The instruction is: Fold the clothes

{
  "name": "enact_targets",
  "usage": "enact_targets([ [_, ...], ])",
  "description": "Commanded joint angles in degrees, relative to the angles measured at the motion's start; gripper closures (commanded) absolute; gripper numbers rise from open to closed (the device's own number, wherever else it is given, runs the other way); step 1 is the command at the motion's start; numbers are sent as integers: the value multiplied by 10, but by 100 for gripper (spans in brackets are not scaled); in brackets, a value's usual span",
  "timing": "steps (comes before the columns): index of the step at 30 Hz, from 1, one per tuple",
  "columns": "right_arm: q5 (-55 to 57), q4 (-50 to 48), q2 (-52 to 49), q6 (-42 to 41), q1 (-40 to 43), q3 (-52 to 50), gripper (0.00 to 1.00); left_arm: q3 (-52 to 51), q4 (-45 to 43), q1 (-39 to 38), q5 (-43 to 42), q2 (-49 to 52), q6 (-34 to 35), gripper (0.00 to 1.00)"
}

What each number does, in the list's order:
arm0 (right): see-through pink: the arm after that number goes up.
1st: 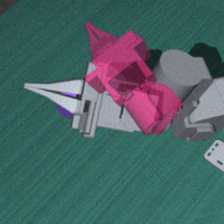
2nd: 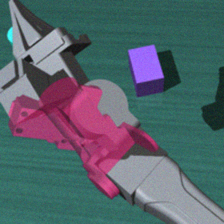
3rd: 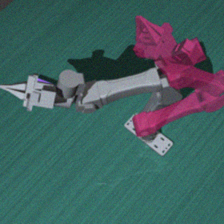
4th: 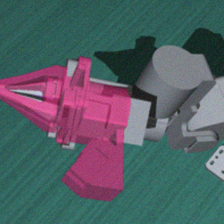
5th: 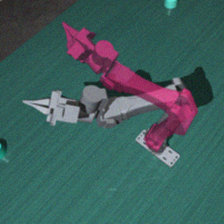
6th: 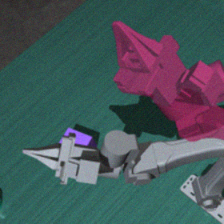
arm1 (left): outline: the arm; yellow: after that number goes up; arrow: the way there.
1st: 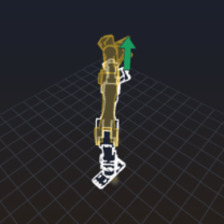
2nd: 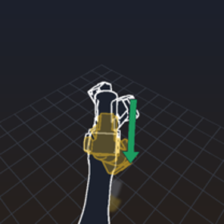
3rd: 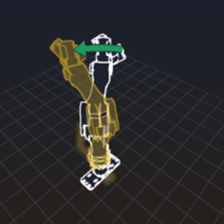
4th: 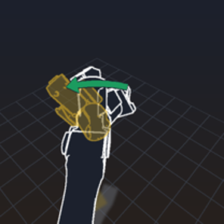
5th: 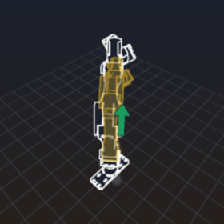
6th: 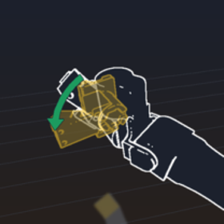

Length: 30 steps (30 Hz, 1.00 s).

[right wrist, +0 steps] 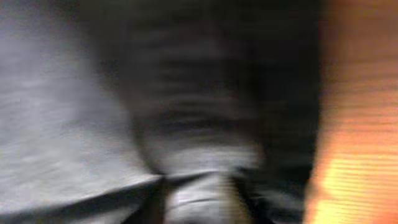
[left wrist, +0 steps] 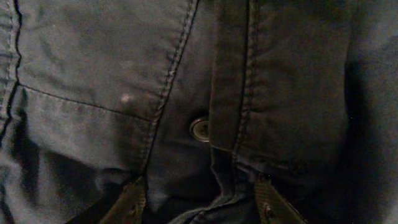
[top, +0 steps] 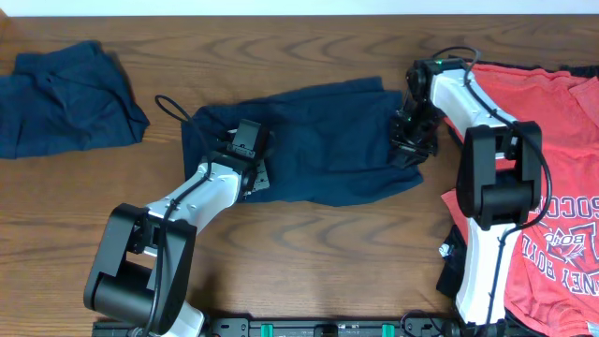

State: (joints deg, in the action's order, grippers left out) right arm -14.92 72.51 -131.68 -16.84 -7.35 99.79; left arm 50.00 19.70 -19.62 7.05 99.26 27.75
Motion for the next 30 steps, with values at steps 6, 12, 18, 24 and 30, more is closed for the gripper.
enact_targets([
  [6,59,39,40,46,0,162,12,-41,7,7,-19,60,5,40],
  [12,49,109,54,58,7,280,1,-41,7,7,-19,60,5,40],
  [18,13,130,50,62,28,233,1,-41,8,7,-24,60,7,27],
  [24,-95,132,50,131,77,148,1,-41,9,7,-51,60,7,25],
  [30,-120,128,50,175,104,74,1,-41,9,7,-51,57,7,2],
])
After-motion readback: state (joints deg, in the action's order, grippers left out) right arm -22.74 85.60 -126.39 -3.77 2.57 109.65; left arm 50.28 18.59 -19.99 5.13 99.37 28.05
